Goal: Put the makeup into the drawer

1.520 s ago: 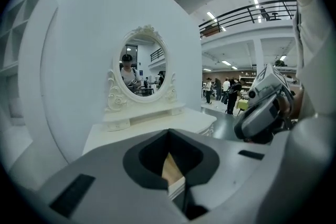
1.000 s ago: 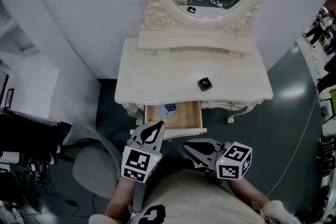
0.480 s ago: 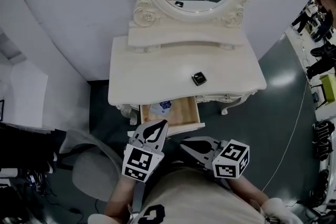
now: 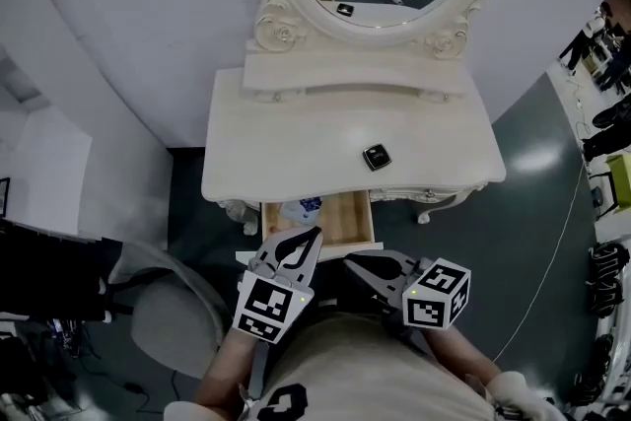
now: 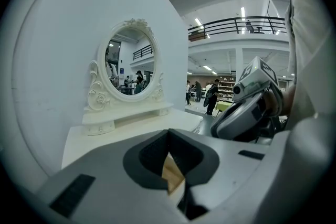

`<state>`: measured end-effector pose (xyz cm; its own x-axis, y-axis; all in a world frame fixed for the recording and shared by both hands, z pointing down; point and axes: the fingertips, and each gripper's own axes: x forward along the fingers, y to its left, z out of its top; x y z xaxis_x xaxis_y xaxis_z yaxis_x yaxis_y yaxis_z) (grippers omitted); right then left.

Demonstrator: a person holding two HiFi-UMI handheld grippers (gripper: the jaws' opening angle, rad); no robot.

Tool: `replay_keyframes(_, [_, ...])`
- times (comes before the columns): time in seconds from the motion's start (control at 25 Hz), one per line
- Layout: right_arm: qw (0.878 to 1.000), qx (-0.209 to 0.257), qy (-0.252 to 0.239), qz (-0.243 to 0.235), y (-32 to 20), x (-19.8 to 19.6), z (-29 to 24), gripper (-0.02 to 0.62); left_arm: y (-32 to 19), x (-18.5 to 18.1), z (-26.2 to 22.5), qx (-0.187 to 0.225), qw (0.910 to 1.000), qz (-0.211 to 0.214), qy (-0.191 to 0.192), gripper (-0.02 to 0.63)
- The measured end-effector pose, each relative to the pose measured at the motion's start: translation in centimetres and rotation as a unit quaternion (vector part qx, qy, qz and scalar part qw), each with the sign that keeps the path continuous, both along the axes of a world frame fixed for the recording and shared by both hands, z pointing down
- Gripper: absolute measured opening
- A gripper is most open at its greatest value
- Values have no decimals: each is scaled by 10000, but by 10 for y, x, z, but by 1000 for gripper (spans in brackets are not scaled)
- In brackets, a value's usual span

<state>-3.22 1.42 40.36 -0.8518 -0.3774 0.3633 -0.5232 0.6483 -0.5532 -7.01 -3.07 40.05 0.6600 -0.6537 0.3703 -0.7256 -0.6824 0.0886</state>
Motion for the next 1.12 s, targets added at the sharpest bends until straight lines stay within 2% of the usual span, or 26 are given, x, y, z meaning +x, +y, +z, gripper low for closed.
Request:
replay_keyframes(0.2, [9998,-37,92,178,-34,19,12,29,-19,9,10,-163,9998,-66,-114,55])
replay_keyframes(0.44, [9981,-42,88,605,-84,53,23,29,-37,30,27,-410,9989,23,-214,55])
replay_keyframes(0.76, [9966,11,216,793,-136,84,37,29,-60,54,40,-593,9976,154,-324,55])
replay_keyframes(0.92, [9937,100,517,988,-164,97,50,31,-69,62,46,-688,9969,167,-357,55])
replay_keyframes(0.96, [9924,111,626,1053,-172,101,55,53,-71,63,47,-705,9967,171,-368,55])
replay_keyframes(1.0, [9911,102,734,1107,-179,104,61,196,-73,64,48,-719,9965,172,-378,55])
replay_keyframes(1.04, [9894,98,851,1169,-185,107,67,276,-75,65,49,-733,9964,170,-385,55])
replay_keyframes(1.12, [9848,175,1117,1318,-199,117,78,303,-77,67,51,-768,9961,158,-400,55])
